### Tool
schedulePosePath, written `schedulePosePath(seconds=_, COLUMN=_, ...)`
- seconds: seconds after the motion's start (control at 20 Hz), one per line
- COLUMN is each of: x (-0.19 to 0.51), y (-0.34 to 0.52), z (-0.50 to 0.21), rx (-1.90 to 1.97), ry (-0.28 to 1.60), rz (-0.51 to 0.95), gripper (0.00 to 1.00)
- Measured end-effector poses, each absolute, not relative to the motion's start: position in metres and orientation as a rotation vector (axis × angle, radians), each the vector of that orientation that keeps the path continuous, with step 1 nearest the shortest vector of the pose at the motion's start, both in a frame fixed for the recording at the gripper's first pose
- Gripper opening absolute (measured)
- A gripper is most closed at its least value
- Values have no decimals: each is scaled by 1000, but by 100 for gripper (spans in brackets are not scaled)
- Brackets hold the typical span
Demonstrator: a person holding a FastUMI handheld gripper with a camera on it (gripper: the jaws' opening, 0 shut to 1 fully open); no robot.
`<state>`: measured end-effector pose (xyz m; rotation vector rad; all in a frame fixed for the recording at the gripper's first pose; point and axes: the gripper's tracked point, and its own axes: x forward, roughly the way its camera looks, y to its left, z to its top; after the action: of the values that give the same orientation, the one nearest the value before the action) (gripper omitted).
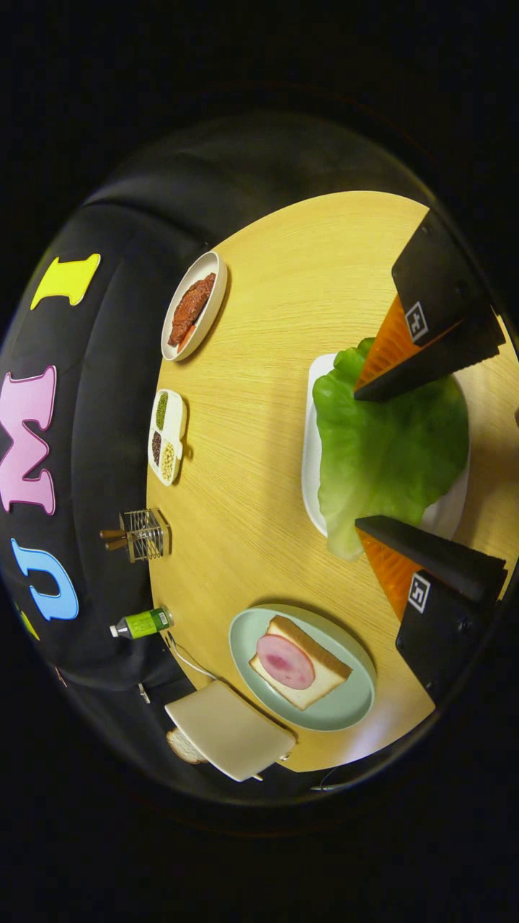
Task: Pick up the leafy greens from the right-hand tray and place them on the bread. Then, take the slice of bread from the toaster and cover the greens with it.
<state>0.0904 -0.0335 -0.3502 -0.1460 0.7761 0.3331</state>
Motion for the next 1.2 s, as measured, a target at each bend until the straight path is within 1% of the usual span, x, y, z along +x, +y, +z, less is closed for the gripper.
schedulePosePath(seconds=0.15, x=90, y=-35, z=-350, rx=-131, ry=802, rz=306, gripper=96)
schedulePosePath(seconds=0.2, x=90, y=-34, z=-349, rx=-129, ry=810, rz=301, gripper=87)
schedulePosePath(seconds=0.25, x=92, y=-38, z=-351, rx=-135, ry=809, rz=288, gripper=85)
schedulePosePath(seconds=0.4, x=90, y=-37, z=-350, rx=-123, ry=821, rz=276, gripper=45)
schedulePosePath(seconds=0.45, x=92, y=-41, z=-349, rx=-128, ry=821, rz=268, gripper=45)
schedulePosePath(seconds=0.55, x=92, y=-40, z=-350, rx=-114, ry=821, rz=261, gripper=19)
schedulePosePath(seconds=0.6, x=91, y=-41, z=-350, rx=-105, ry=832, rz=259, gripper=14)
schedulePosePath(seconds=0.75, x=94, y=-42, z=-348, rx=-58, ry=842, rz=263, gripper=6)
schedulePosePath(seconds=0.95, x=96, y=-44, z=-330, rx=-24, ry=831, rz=239, gripper=6)
schedulePosePath(seconds=1.2, x=92, y=-25, z=-267, rx=-23, ry=741, rz=226, gripper=6)
